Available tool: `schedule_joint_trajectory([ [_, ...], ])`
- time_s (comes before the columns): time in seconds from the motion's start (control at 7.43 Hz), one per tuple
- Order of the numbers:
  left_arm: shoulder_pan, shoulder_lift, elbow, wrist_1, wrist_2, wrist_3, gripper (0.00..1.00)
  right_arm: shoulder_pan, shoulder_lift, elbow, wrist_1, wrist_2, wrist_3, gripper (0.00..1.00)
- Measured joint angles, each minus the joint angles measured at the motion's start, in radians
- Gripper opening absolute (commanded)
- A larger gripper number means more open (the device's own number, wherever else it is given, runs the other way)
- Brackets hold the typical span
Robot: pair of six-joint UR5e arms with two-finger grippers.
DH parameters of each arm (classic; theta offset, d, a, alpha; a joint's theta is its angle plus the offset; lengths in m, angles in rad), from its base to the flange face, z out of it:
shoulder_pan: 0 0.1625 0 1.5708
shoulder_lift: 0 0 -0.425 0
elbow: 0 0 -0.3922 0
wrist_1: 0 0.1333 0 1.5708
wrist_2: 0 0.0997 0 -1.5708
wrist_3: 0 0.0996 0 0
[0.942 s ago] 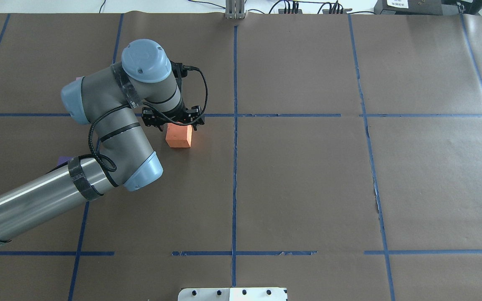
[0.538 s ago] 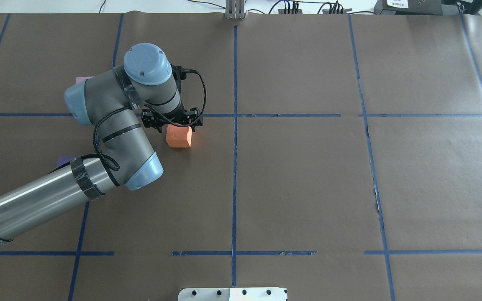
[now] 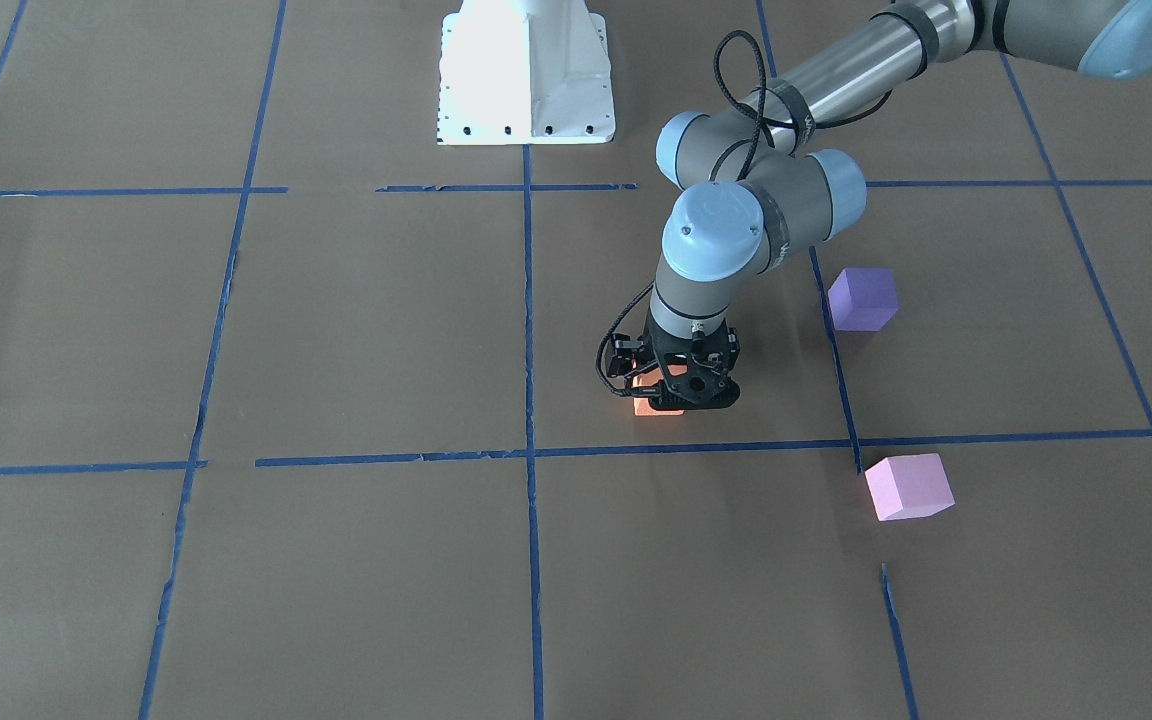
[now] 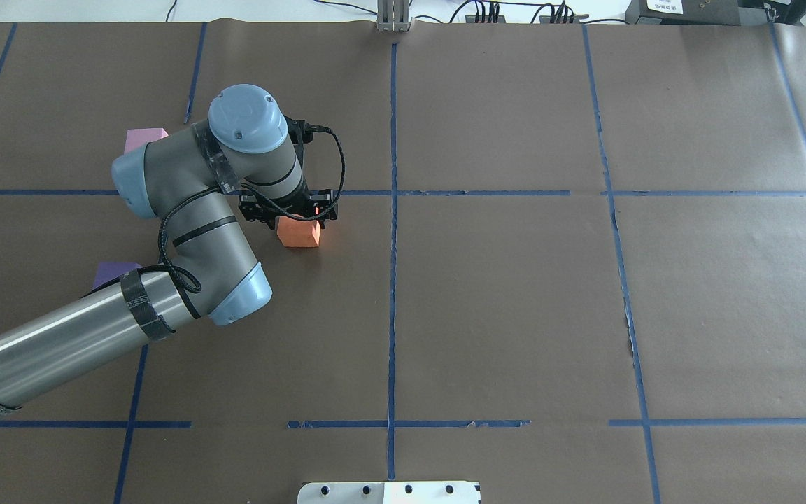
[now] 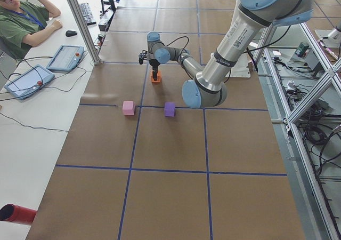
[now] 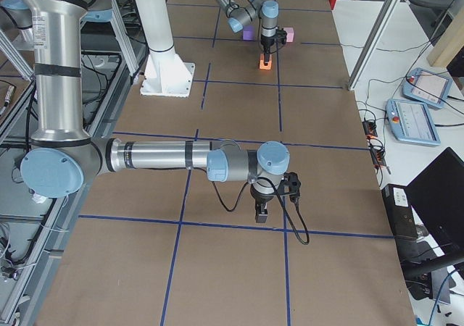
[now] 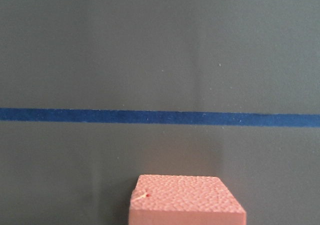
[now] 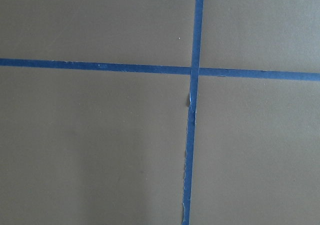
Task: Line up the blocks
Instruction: 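Lower the left gripper and close it on the orange cube, then carry the orange cube toward the gap between pink and purple cubes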
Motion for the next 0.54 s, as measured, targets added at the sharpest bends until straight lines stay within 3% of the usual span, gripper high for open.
schedule_joint_trajectory([
  [0.13,-0.001,0.0,-0.004,0.001,0.0,0.001,0.01,0.0,0.0,0.0,0.0,0.0,0.0,1.0],
  [0.4,-0.031,0.017,-0.089,0.034,-0.007,0.003,0.0,0.0,0.0,0.0,0.0,0.0,0.0,1.0],
  [0.54,-0.057,0.051,-0.189,0.091,-0.011,0.014,0.0,0.0,-0.001,0.0,0.0,0.0,0.0,1.0],
])
